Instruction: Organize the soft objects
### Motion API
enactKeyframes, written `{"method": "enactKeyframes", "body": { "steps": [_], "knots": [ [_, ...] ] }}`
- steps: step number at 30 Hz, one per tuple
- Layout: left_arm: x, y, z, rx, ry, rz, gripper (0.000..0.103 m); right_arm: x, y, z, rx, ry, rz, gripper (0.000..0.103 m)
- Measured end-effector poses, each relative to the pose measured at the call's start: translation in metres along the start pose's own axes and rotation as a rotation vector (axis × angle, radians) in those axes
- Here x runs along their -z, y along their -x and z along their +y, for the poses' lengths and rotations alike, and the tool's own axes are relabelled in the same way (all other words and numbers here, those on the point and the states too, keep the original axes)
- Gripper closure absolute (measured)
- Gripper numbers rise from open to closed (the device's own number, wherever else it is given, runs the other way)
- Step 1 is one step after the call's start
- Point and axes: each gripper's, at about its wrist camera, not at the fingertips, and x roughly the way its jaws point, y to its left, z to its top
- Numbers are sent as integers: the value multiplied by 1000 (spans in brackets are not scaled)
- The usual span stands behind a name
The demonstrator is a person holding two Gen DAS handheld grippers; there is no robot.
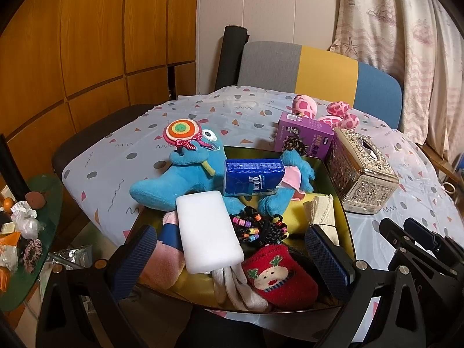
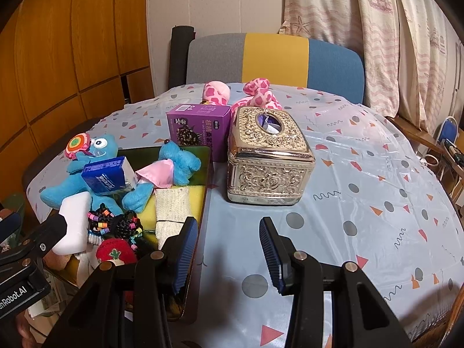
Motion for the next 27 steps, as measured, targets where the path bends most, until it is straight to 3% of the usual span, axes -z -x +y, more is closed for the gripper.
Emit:
{"method": "enactKeyframes", "body": {
  "steps": [27],
  "knots": [
    [2, 3, 0, -5, 2, -11, 1, 2, -2, -2, 2, -5, 6, 58]
  ]
}}
